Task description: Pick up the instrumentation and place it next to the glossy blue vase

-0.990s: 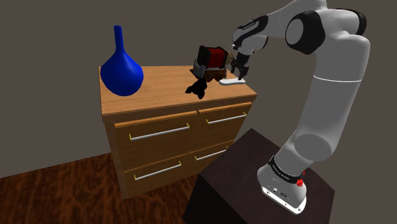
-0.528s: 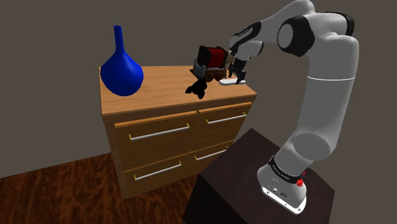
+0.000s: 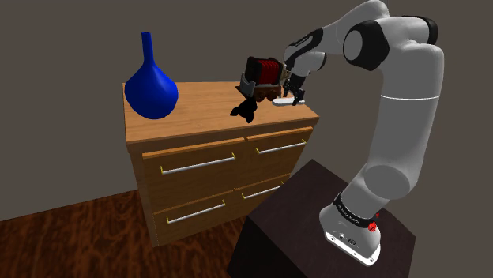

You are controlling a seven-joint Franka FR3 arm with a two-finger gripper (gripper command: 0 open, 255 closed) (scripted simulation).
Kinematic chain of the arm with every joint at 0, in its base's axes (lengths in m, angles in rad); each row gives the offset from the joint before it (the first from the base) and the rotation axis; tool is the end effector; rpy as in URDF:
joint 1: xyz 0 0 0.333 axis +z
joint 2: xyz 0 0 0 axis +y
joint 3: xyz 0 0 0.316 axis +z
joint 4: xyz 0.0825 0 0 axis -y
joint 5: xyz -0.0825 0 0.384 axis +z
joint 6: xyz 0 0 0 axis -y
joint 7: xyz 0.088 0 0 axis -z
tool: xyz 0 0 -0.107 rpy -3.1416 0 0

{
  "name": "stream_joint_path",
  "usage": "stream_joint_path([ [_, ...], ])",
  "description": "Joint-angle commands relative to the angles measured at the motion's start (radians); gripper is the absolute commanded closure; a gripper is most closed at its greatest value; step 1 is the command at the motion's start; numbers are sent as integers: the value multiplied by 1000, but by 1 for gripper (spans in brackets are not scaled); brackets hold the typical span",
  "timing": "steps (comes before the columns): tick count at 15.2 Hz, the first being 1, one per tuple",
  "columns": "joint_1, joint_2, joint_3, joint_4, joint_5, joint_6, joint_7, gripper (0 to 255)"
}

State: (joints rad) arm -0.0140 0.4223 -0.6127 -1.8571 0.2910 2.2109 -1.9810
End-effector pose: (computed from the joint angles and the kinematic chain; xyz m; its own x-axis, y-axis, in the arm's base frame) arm 0.5331 -0.3414 0.3305 0.3390 0.9407 -0.0106 0.9407 -0.3388 0.0197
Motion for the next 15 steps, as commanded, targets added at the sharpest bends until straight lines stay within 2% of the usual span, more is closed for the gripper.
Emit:
stream_joint_path([
  [1,0,0,0,0,0,0,0,255],
  [10,0,0,0,0,0,0,0,255],
  [15,11,-35,-15,23,-28,-52,17,255],
])
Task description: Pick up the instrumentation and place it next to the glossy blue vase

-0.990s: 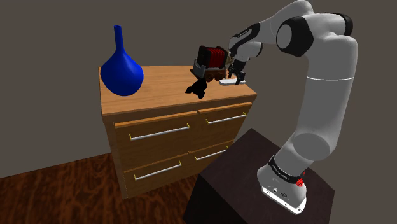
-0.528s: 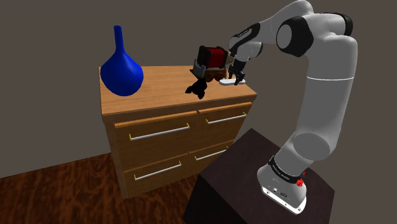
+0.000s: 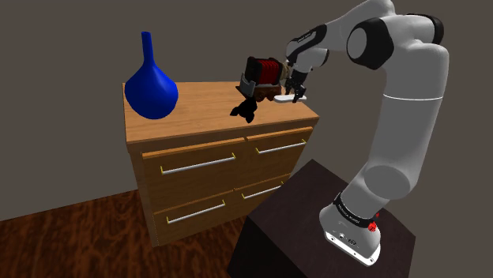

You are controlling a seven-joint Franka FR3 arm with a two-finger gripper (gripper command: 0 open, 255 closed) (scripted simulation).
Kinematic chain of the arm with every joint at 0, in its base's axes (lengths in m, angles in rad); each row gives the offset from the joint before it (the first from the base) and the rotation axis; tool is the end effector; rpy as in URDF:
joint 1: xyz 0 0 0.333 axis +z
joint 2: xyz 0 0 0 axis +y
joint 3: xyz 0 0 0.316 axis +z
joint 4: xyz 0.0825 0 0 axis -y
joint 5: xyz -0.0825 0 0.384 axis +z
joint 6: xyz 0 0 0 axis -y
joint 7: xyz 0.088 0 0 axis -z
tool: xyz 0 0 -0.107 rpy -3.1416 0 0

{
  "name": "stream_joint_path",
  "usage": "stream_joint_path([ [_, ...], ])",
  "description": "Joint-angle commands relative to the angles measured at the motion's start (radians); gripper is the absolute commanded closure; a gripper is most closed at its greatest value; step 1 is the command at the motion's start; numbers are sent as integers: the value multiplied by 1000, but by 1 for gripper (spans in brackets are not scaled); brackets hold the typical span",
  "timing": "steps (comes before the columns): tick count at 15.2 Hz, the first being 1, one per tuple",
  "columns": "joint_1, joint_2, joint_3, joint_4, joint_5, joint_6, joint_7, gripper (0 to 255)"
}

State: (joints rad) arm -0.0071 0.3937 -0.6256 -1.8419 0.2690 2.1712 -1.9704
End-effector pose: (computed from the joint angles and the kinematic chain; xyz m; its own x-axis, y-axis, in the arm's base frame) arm 0.5318 -0.3426 0.3506 0.3388 0.9408 -0.0105 0.9408 -0.3385 0.0192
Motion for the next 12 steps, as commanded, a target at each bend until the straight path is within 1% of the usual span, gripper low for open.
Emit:
stream_joint_path([
  [1,6,-13,-5,13,-11,-23,10,255],
  [12,21,-75,-28,87,-61,-147,42,255],
])
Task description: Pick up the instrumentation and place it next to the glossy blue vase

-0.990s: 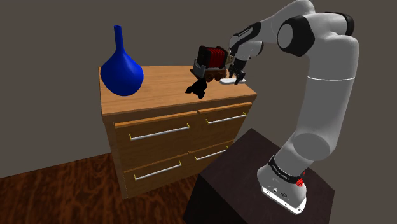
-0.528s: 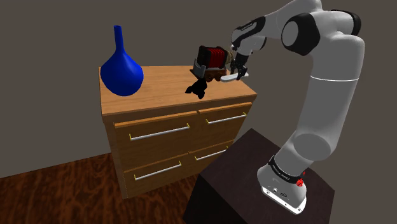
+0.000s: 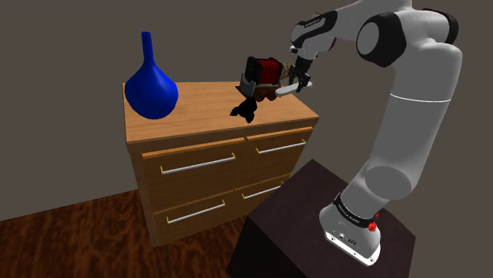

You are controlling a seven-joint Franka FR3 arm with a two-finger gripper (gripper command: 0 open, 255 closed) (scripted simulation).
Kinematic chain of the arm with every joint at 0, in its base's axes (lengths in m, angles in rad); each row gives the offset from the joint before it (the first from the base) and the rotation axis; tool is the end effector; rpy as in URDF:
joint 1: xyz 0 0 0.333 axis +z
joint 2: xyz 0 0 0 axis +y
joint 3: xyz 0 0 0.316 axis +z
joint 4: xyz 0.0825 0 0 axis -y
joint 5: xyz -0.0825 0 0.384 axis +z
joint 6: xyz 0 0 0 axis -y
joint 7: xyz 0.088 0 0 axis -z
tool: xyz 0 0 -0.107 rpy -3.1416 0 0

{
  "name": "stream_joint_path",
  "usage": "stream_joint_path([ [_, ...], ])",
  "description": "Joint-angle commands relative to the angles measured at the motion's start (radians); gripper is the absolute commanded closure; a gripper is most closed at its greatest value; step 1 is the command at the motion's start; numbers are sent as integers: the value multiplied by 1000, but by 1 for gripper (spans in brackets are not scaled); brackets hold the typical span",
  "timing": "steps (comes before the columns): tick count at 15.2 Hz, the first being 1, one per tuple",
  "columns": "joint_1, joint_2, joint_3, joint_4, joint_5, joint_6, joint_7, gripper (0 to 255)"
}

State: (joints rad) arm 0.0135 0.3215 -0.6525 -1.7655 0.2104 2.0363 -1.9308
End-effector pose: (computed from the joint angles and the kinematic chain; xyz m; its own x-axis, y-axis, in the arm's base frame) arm 0.5325 -0.3411 0.4147 0.3386 0.9409 -0.0106 0.9408 -0.3384 0.0186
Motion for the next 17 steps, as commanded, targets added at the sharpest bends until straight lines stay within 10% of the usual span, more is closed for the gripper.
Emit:
stream_joint_path([
  [1,1,-7,-3,19,-6,-23,5,255],
  [17,-1,-48,-18,187,-41,-223,29,255],
])
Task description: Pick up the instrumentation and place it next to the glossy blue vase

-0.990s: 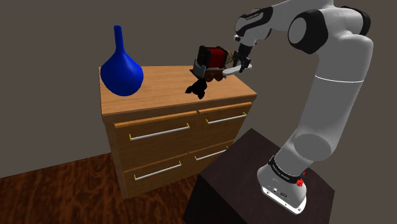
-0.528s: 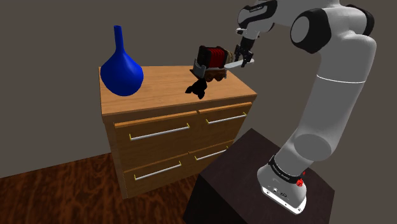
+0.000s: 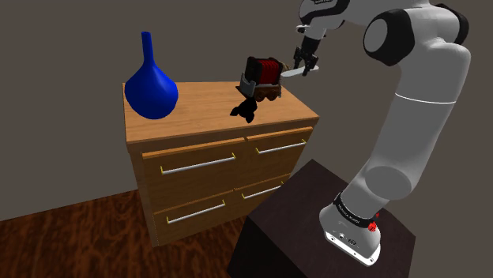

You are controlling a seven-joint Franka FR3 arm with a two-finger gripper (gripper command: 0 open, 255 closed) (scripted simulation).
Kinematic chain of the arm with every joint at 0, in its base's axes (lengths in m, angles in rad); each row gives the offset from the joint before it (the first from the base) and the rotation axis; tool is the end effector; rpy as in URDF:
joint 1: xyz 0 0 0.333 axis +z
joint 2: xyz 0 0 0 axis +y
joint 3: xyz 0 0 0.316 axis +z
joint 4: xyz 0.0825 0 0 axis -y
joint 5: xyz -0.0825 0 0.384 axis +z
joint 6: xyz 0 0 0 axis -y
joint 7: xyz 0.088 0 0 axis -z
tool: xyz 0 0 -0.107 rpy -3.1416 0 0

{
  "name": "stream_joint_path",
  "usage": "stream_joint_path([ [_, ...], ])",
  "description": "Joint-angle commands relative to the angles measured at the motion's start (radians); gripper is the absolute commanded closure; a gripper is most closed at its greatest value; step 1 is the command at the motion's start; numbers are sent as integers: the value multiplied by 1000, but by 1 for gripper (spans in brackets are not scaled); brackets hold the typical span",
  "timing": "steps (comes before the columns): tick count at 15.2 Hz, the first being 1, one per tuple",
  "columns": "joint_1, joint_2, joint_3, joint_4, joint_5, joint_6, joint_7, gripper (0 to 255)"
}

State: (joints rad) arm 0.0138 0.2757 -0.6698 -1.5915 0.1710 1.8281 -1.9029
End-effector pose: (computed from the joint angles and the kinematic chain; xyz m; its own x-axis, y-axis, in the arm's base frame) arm 0.5335 -0.3412 0.5038 0.3387 0.9408 -0.0105 0.9408 -0.3385 0.0195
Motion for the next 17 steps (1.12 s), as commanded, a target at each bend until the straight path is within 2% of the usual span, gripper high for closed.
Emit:
stream_joint_path([
  [1,-2,-2,-2,26,-2,-28,1,255],
  [17,-45,35,-7,291,18,-260,-2,255],
])
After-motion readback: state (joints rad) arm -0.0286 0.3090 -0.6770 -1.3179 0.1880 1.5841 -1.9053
